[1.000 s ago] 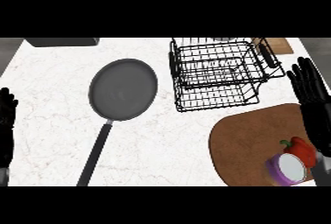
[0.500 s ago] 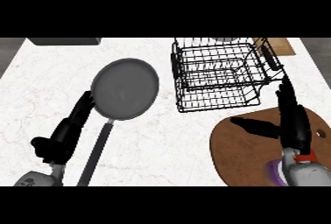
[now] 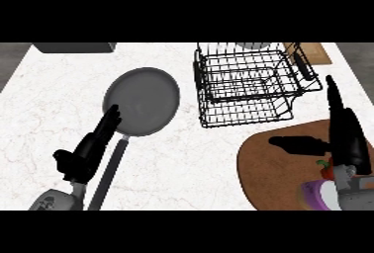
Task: Pick the can from the cutting board and place it in the tiered basket
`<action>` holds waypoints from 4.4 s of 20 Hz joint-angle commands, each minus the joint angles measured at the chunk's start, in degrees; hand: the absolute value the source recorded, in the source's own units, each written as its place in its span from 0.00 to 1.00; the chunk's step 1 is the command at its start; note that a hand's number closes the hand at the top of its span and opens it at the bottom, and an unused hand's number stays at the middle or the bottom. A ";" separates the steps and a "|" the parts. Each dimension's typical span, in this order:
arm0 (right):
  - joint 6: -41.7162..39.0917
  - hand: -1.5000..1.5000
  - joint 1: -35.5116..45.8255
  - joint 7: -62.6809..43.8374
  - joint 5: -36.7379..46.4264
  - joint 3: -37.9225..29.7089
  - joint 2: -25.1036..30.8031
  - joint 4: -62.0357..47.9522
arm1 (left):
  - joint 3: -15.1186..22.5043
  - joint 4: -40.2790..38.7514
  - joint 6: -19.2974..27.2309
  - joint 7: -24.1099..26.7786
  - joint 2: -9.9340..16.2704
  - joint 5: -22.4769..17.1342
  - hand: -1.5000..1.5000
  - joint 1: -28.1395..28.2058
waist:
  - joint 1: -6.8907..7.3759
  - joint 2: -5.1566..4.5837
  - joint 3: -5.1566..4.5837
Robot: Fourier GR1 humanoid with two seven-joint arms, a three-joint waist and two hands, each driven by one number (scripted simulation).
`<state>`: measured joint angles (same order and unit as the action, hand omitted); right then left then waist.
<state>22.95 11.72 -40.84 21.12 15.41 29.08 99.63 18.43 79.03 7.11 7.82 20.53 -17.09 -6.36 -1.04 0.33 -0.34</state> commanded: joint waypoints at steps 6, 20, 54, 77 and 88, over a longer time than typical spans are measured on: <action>-31.66 0.00 3.55 -25.71 0.38 10.95 15.16 5.14 | 0.89 -0.54 -0.28 -1.32 -0.68 0.54 0.50 -1.23 | 0.69 0.23 -0.55; -41.53 0.00 13.13 -44.30 -16.33 13.64 18.73 9.31 | -0.10 -2.23 -2.15 -0.40 -1.01 0.20 0.50 -1.91 | 1.63 -0.09 -0.15; -32.68 0.00 -3.92 -44.38 -8.71 17.40 21.55 8.01 | -1.38 -3.05 -0.44 -0.21 -4.17 3.92 0.50 -1.88 | 0.37 -0.16 0.20; -32.63 1.00 -5.32 -36.26 10.22 13.60 9.74 9.75 | -5.80 -3.09 -5.41 -0.97 -5.20 5.02 0.50 -1.70 | 0.83 -0.23 0.29; -25.05 1.00 -2.32 35.21 -6.52 -8.80 26.52 -18.95 | -4.24 -1.76 -4.77 -0.92 -6.88 5.64 0.50 -1.55 | 1.80 -0.84 0.84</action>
<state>-3.60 7.76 -19.66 21.28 13.52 54.63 87.42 13.97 76.39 2.48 7.52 14.12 -11.07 -8.18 0.44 -0.56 0.46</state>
